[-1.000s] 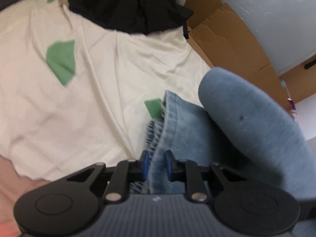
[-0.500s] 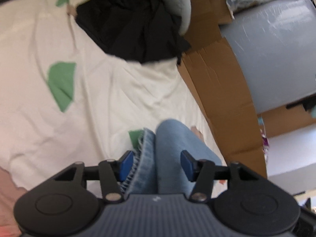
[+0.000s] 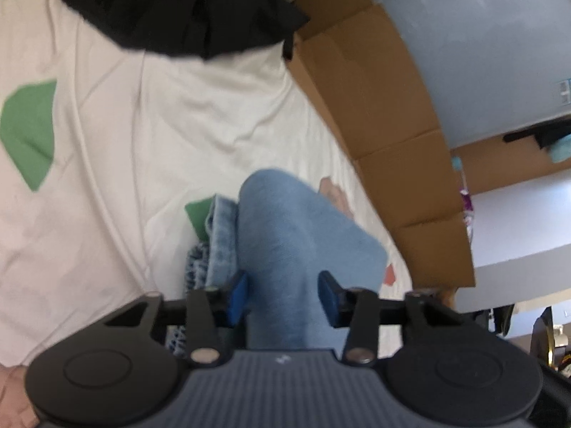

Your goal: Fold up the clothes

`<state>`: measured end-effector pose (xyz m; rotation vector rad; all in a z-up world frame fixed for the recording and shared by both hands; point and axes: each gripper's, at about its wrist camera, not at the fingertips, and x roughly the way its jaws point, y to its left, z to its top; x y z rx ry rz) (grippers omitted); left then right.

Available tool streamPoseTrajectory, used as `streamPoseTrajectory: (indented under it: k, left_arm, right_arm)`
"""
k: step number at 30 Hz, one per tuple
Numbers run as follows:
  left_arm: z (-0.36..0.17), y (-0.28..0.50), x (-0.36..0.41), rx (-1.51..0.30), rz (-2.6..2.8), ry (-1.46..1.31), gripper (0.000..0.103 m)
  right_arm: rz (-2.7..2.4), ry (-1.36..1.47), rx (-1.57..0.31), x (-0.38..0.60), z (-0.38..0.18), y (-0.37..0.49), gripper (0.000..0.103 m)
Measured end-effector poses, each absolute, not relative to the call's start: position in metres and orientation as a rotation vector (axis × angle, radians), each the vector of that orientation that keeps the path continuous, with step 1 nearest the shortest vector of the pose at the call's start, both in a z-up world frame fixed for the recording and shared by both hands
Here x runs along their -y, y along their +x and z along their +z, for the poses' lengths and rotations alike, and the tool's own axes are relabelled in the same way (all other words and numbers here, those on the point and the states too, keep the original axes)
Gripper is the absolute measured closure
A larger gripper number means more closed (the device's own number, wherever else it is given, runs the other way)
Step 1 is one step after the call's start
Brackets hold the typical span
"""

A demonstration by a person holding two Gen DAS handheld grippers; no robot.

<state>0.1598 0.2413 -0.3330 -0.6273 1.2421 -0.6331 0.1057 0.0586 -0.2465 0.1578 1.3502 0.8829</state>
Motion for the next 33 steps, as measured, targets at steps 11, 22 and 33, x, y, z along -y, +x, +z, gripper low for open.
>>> streamPoseTrajectory:
  k: [11, 22, 33]
  left_arm:
    - [-0.321, 0.142, -0.255, -1.17, -0.609, -0.608, 0.095]
    - [-0.328, 0.146, -0.248, -1.139, -0.614, -0.542, 0.095]
    - [-0.335, 0.155, -0.237, -1.123, -0.625, -0.488, 0.094]
  right_arm:
    - [0.88, 0.311, -1.34, -0.023, -0.227, 0.119, 0.061]
    - [0.555, 0.257, -1.198, 0.026, -0.245, 0.181, 0.062]
    - [0.356, 0.125, -1.19, 0.041, -0.293, 0.224, 0.065]
